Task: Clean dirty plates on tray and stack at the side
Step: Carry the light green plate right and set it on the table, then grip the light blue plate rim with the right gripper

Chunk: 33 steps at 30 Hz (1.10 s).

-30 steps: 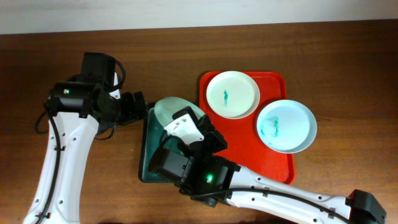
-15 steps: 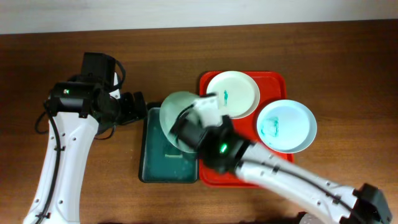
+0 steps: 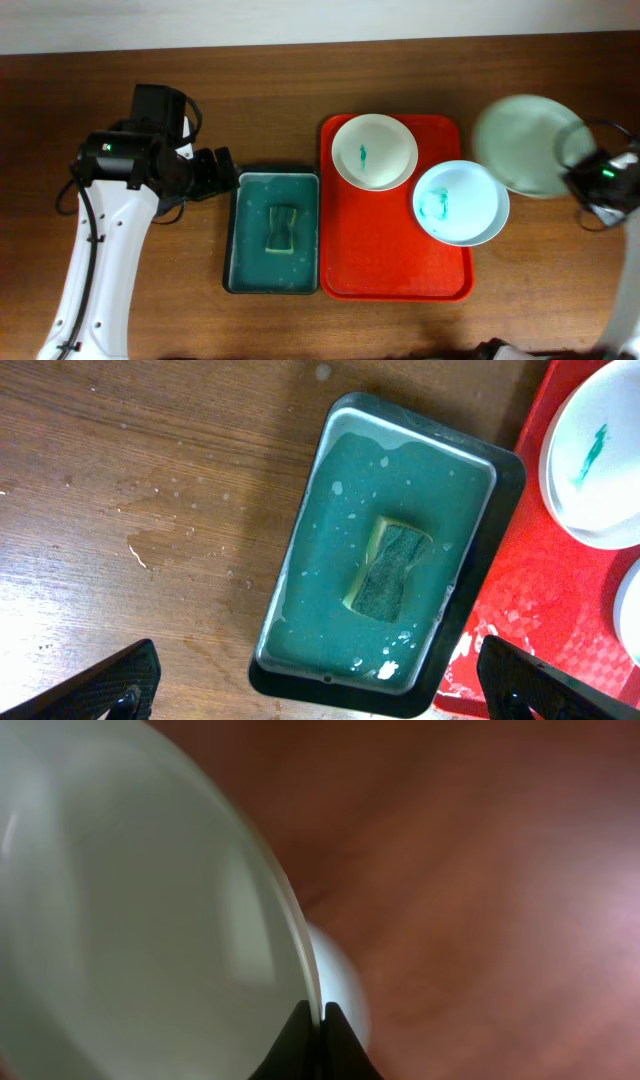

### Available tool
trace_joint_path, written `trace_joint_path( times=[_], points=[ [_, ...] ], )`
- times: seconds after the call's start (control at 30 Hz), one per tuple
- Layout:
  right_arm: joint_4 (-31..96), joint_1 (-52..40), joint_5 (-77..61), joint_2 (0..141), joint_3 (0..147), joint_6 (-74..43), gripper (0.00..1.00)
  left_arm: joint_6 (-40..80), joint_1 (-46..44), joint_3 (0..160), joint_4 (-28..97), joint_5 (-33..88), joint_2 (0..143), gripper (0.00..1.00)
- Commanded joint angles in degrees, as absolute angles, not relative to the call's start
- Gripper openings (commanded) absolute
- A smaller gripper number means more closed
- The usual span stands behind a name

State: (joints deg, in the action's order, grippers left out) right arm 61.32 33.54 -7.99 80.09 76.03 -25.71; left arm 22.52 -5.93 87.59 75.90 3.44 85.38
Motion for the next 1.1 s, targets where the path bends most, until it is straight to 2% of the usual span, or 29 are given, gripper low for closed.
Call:
trace_joint_path(
  times=[0.0,0.13,0.3,0.37,0.4,0.43,0.63,0.73,0.9,1.07],
  points=[
    [61.5,44.1,-5.5,87.7,74.5,-24.2,0.04,22.2,-5.8,88.1,75.9,3.6,84.6,0.99],
    [60.6,48.8,-5.7,99.0,74.5,-23.9,0.04,22.2,-5.8,88.1,75.9,3.6,84.6,0.99],
    [60.0,45.1,-5.7,107.5,74.0,-19.5,0.05,22.2,-5.8,88.1,75.9,3.7,84.6,0.99],
    [60.5,43.7,-5.5,107.4,73.6,-20.2,0.35,22.2,-5.8,88.1,75.9,3.7,84.6,0.99],
    [61.4,43.1,-6.7,106.9,73.7,-21.3,0.47,22.2,-5.8,88.1,75.9,3.6,84.6,0.99],
    [61.8,42.9,-8.2,106.1,73.7,-21.3,0.49,22.2,-5.8,88.1,75.9,3.7,84.6,0.99],
    [63.9,39.4,-16.8,94.0,73.7,-9.8,0.49,22.2,-5.8,88.1,75.9,3.6,84.6,1.00],
    [63.1,33.7,-16.7,89.3,73.7,-4.0,0.49,22.2,-5.8,88.1,75.9,3.7,84.6,0.99],
    [54.2,24.2,-5.2,93.0,70.6,-0.6,0.50,22.2,-5.8,88.1,75.9,3.6,84.6,1.00],
    [50.3,21.3,-4.5,101.1,69.6,-0.6,0.49,22.2,-5.8,88.1,75.9,3.6,84.6,0.99]
  ],
)
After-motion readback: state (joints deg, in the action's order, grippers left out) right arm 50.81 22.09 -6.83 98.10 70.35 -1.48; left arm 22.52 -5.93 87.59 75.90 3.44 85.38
